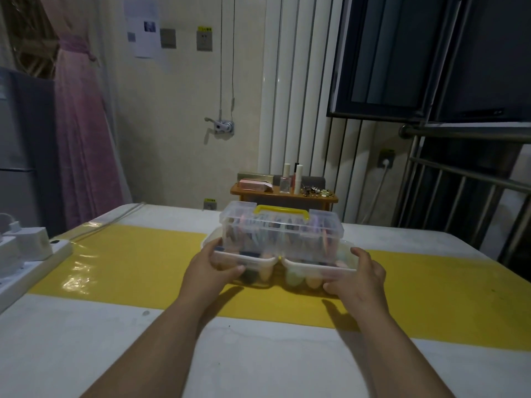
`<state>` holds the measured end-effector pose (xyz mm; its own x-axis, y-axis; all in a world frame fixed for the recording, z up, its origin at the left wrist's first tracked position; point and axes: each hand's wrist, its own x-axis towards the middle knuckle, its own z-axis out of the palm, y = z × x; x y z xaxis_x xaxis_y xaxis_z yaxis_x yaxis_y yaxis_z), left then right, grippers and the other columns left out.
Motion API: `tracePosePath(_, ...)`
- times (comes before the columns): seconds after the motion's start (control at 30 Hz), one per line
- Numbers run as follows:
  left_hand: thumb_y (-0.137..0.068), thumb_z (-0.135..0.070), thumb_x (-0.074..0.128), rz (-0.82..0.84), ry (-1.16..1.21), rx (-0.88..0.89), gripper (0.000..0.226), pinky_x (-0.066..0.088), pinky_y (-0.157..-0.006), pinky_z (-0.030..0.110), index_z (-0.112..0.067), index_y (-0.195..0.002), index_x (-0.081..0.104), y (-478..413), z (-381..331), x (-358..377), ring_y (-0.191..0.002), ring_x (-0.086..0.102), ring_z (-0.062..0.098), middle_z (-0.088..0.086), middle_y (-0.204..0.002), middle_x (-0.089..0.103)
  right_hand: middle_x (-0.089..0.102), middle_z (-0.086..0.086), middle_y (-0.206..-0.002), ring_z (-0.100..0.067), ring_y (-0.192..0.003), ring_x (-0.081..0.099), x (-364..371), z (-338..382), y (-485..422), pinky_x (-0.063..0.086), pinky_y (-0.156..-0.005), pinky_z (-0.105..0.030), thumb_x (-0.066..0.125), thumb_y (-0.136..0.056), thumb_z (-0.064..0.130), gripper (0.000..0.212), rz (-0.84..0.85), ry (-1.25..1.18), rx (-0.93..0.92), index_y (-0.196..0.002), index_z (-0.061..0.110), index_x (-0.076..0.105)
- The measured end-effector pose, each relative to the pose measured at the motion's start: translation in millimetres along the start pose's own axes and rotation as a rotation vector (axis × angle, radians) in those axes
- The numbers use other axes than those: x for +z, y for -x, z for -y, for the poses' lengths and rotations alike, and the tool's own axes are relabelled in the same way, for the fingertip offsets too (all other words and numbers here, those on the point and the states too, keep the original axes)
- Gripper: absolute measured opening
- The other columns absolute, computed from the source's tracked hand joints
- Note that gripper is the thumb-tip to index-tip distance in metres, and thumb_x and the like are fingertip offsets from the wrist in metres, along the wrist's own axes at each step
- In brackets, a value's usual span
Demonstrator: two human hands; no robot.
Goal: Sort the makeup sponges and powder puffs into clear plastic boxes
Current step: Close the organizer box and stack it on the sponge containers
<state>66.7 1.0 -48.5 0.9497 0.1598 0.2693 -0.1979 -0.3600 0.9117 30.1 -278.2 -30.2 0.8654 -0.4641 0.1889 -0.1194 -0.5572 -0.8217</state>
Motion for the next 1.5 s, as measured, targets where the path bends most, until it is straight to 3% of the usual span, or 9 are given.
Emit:
tracePosePath(0.2, -0.07, -0.044, 0.086, -0.064, -0.184, 0.04, 0.072, 0.055, -0.09, 0.04, -0.036, -0.132, 0.05, 5, -1, 3, -0.106, 0.06, 0.02, 0.001, -0.121, 0.059, 0.032, -0.01, -0.146, -0.03, -0.117, 0.051, 7, -4, -3, 0.043, -0.091, -0.03, 0.09, -0.064, 0.012, 0.085, 0.026, -0.016, -0.052, -0.137, 0.022, 0.047)
tracePosePath(0.43, -0.082, -0.044, 0.076, -0.133, 0.124, -0.084, 0.084, 0.048, -0.087, 0.034, -0.036, -0.15, 0.028, 5, -5, 3, -0.127, 0.048, 0.027, 0.005, -0.15, 0.04, 0.017, 0.002, -0.162, -0.03, -0.144, 0.022, 0, 4, 5, 0.029, -0.112, -0.045, 0.079, -0.076, 0.036, 0.073, -0.077, 0.296, -0.133, -0.141, 0.028, 0.047)
tracePosePath(0.67, -0.104, -0.049, 0.032, -0.088, 0.292, -0.155, 0.04, 0.038, -0.063, 0.02, -0.039, -0.142, 0.041, 9, -8, 7, -0.087, 0.049, 0.006, -0.007, -0.121, 0.048, 0.028, 0.002, -0.16, -0.024, -0.147, 0.02, 0, 7, 7, 0.026, -0.115, -0.041, 0.07, -0.085, 0.034, 0.065, -0.047, 0.382, -0.163, -0.144, 0.023, 0.046)
tracePosePath(0.73, -0.103, -0.051, 0.035, -0.023, 0.356, -0.189, 0.029, 0.045, -0.07, 0.026, -0.043, -0.122, 0.056, 10, -8, 6, -0.094, 0.055, 0.011, -0.004, -0.12, 0.056, 0.028, 0.003, -0.16, -0.023, -0.148, 0.017, 0, 7, 8, 0.023, -0.117, -0.04, 0.069, -0.086, 0.035, 0.066, -0.042, 0.392, -0.167, -0.146, 0.026, 0.044)
tracePosePath(0.8, -0.101, -0.043, 0.048, 0.028, 0.28, -0.166, 0.029, 0.051, -0.082, 0.036, -0.04, -0.129, 0.054, 7, -2, 0, -0.106, 0.057, 0.02, 0.0, -0.125, 0.057, 0.031, 0.004, -0.159, -0.023, -0.148, 0.02, 1, 6, 10, 0.024, -0.116, -0.039, 0.07, -0.086, 0.036, 0.065, -0.05, 0.41, -0.174, -0.145, 0.029, 0.045)
tracePosePath(0.9, -0.093, -0.029, 0.066, 0.06, 0.077, -0.082, 0.056, 0.048, -0.073, 0.024, -0.037, -0.144, 0.043, 4, 4, -5, -0.105, 0.053, 0.015, -0.008, -0.122, 0.053, 0.042, 0.002, -0.152, -0.024, -0.136, 0.04, 2, 6, 9, 0.037, -0.107, -0.035, 0.075, -0.083, 0.031, 0.059, -0.077, 0.342, -0.184, -0.139, 0.025, 0.055)
tracePosePath(1.13, -0.09, -0.029, 0.07, 0.026, -0.047, -0.023, 0.052, 0.047, -0.069, 0.019, -0.038, -0.138, 0.051, 2, 0, -3, -0.089, 0.055, -0.001, -0.017, -0.104, 0.058, 0.045, -0.003, -0.149, -0.027, -0.132, 0.044, 0, 8, 5, 0.04, -0.103, -0.033, 0.078, -0.082, 0.023, 0.051, -0.074, 0.304, -0.146, -0.131, 0.018, 0.063)
tracePosePath(1.3, -0.091, -0.03, 0.069, 0.06, -0.128, 0.025, 0.049, 0.051, -0.08, 0.028, -0.037, -0.137, 0.053, 12, -19, 23, -0.097, 0.058, 0.013, -0.012, -0.109, 0.059, 0.063, -0.004, -0.119, -0.026, -0.102, 0.06, -32, 1, -11, 0.041, -0.075, -0.025, 0.08, -0.078, 0.019, 0.041, -0.078, 0.357, -0.074, -0.118, 0.017, 0.07)
tracePosePath(1.5, -0.094, -0.033, 0.064, 0.107, -0.174, 0.077, 0.047, 0.051, -0.079, 0.029, -0.036, -0.139, 0.05, 24, -42, 69, -0.098, 0.059, 0.015, -0.003, -0.119, 0.064, 0.057, 0.0, -0.137, -0.026, -0.118, 0.055, -69, -30, -26, 0.049, -0.093, -0.034, 0.079, -0.078, 0.027, 0.055, -0.103, 0.413, -0.052, -0.13, 0.024, 0.063)
